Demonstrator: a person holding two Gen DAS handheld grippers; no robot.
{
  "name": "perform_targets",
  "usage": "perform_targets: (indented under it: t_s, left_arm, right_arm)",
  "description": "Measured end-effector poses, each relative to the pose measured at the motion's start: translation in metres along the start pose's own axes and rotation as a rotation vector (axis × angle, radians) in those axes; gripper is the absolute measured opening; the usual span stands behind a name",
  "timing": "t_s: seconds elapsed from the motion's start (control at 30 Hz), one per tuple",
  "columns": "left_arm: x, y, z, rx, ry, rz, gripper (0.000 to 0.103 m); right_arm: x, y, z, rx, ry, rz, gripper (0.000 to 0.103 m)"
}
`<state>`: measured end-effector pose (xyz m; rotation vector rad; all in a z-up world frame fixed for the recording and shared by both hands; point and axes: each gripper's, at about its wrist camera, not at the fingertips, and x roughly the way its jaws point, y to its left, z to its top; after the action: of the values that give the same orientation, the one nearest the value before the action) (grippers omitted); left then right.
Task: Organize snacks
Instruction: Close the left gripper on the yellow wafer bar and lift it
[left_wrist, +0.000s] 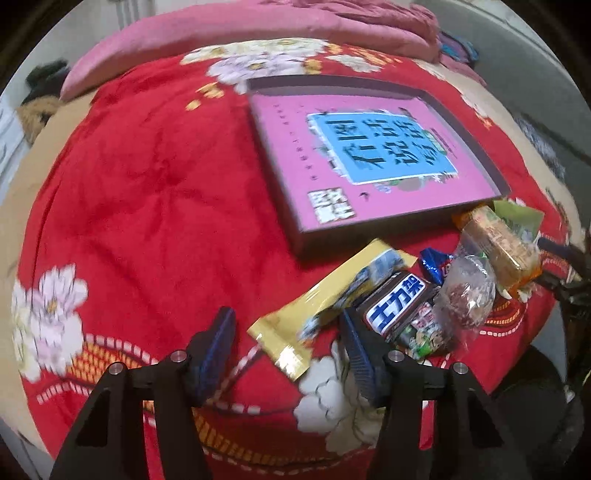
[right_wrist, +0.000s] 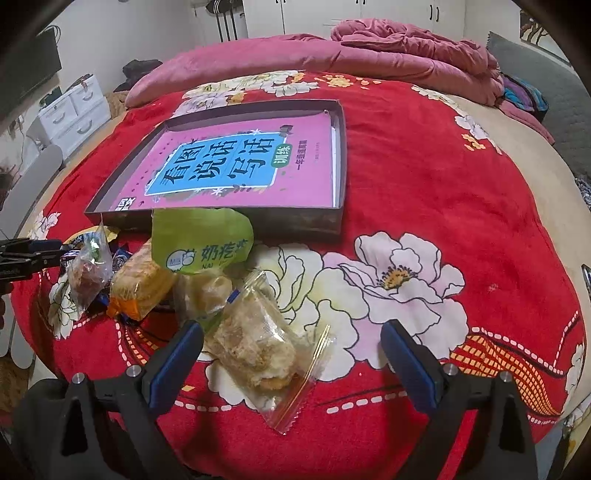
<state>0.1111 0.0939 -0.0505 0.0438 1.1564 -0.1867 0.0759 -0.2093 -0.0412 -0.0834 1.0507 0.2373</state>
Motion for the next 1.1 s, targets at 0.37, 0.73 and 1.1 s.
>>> perform_targets:
  t_s: [0.37,0.73,1.1]
  left_arm:
    - [0.025,-0.017,0.017,0.118,0.052,-0.139,0.050]
    - [0.029,-0.009,0.010,0.024,0.048,-0.226,0.035]
    - [0.018,-0.005,-0.006,-0.147,0.013,-0.274,0.014]
  right_arm:
    - [0.003,0.003,0.002,-0.074,0.022,0.014,0.092]
    - [0.020,0.028,0.000,-0.266,0.075,0.036,0.077]
    - [0.015,0.024,-0.002,-0.251,0.033,0.060,0.051]
